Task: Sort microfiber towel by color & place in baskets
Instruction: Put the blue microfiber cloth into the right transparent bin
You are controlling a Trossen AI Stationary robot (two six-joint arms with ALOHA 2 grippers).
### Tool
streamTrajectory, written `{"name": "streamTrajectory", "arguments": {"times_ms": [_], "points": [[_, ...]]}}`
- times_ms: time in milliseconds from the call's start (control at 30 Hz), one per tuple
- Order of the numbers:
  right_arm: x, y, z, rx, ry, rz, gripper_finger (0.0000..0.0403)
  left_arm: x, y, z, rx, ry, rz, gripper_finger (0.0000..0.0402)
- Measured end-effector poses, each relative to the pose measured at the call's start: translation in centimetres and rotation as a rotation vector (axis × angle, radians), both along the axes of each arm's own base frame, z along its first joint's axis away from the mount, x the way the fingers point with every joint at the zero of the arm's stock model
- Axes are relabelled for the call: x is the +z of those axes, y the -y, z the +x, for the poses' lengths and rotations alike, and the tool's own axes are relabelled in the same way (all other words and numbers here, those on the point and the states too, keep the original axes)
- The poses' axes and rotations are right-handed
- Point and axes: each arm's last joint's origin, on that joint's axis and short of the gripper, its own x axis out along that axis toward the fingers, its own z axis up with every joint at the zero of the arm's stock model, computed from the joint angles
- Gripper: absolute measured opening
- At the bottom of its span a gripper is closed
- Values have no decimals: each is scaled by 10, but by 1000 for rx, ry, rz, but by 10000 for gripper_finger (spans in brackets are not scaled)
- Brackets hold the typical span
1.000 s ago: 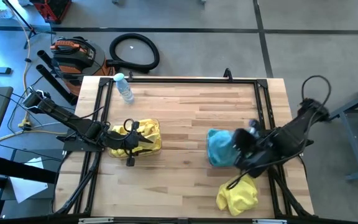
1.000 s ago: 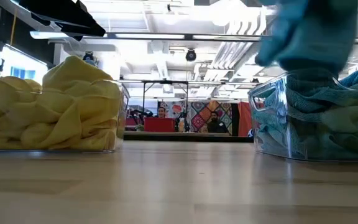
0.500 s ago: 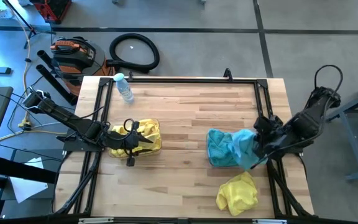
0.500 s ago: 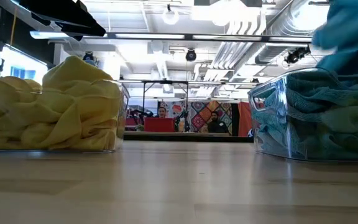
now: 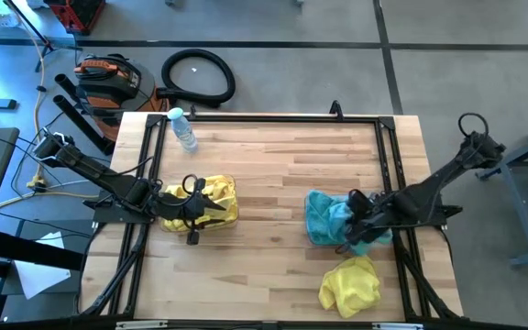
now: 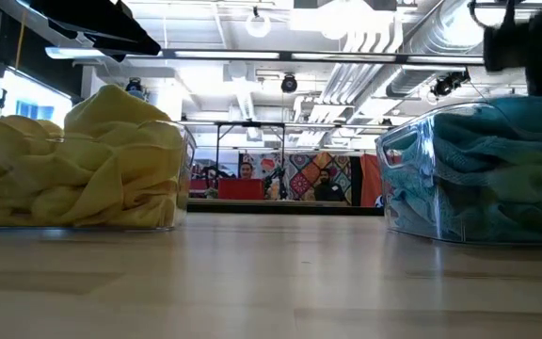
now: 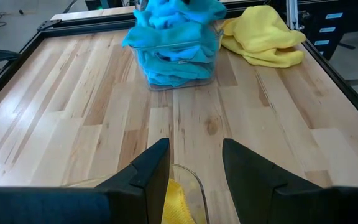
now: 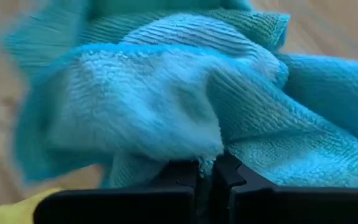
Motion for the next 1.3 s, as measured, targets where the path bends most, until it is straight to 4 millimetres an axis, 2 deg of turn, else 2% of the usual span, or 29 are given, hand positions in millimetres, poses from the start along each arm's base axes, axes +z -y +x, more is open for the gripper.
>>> {"name": "streamTrajectory", "arguments": {"times_ms": [100,233,833,933,1033,1300], "points": [[-25,7,0,-34,-52,10,0,0,0,0,0,0,0,138],[-43,14,5,-75,-70,13,0,0,0,0,0,0,0,138],[-46,19,11,-73,-83,39,5,0,0,0,-1,-1,1,138],[-43,18,13,-68,-87,48,18,0,0,0,-1,-1,1,138],[-33,17,15,-65,-102,47,47,0,0,0,-1,-2,0,138],[12,17,17,-77,-179,-26,132,0,0,0,-7,-3,-5,138]]}}
